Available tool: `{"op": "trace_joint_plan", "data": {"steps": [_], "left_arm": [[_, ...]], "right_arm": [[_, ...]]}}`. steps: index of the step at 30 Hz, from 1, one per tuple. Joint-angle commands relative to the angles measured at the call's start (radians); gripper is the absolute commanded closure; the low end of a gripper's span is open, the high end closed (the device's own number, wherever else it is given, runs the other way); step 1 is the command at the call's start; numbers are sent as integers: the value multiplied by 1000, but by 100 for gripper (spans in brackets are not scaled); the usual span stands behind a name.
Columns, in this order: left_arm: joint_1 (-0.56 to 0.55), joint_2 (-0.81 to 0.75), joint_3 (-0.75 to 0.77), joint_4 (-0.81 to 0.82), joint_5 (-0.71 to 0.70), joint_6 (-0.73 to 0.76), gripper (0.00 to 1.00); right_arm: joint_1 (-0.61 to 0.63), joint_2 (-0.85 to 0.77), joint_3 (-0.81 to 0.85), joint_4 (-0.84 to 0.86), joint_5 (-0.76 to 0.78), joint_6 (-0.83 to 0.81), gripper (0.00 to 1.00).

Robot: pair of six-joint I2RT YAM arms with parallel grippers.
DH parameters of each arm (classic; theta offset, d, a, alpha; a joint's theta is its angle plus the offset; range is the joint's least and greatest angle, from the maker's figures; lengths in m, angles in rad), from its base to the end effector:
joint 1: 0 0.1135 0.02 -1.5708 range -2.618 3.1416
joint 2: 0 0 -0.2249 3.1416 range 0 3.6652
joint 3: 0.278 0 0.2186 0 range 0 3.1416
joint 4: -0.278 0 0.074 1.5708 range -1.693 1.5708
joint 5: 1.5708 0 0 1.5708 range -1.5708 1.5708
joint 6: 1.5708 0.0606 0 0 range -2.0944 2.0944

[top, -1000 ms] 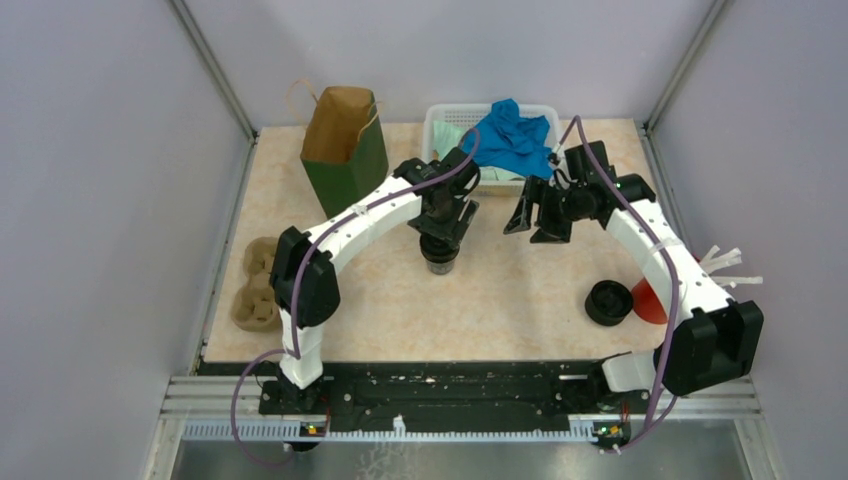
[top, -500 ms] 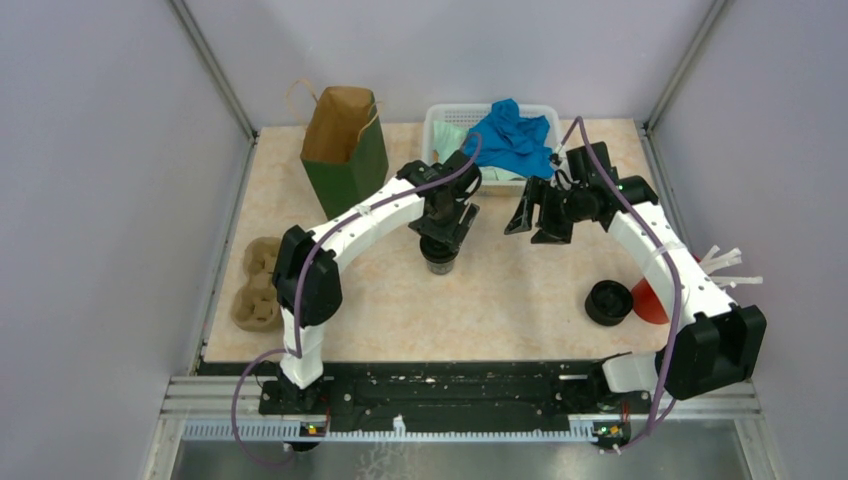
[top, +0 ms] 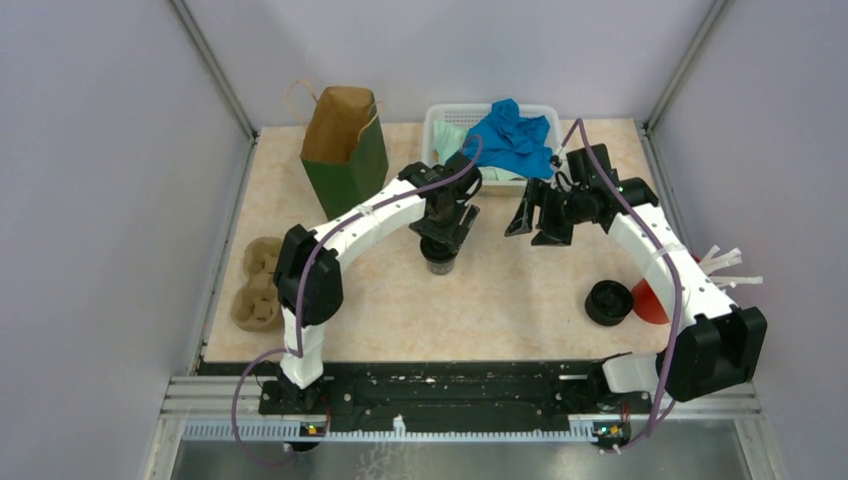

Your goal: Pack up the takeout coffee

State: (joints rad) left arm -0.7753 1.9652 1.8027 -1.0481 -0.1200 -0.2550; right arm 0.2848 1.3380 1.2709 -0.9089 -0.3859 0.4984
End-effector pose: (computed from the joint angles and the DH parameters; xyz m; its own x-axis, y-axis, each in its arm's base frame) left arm 0.2699 -0.2544 0.2208 -0.8144 0.4475 -0.3693 0.4747 0.8799 0.0195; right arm 0.2381 0.0935 0.2703 -0.9194 0.1923 -0.3432 -0.0264 0.8402 0.5417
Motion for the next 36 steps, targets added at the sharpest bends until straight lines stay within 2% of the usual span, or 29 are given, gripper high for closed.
{"op": "trace_joint_plan", "data": {"steps": [1, 6, 11, 15, 17, 20, 23, 29, 32, 36], "left_arm": [[-7, 7, -5, 31, 5, 14, 28], [-7, 5, -7, 26, 3, 14, 27], [-7, -23, -10, 19, 7, 19, 14], [-7, -48, 83, -44, 28, 8, 4], [1, -69, 117, -95, 34, -19, 2], [46, -143, 82, -92, 143, -54, 2], [130, -245, -51, 8, 293, -112, 9], [318, -378, -362, 298, 599, -252, 33], [341, -379, -425, 339, 630, -308, 40], [351, -380, -491, 376, 613, -328, 44]], "right_arm": [[2, -41, -8, 23, 2, 2, 32], [2, -43, -8, 20, -1, 4, 32], [2, -46, -16, 23, -4, 2, 32], [2, -30, -27, 42, -26, -15, 31], [3, -9, -52, 93, -91, -30, 30], [18, 46, -105, 244, -266, 5, 31], [69, 133, -129, 436, -392, 78, 31], [115, 284, -150, 668, -473, 182, 33], [115, 315, -168, 724, -487, 206, 43], [115, 347, -174, 742, -492, 196, 45]]}}
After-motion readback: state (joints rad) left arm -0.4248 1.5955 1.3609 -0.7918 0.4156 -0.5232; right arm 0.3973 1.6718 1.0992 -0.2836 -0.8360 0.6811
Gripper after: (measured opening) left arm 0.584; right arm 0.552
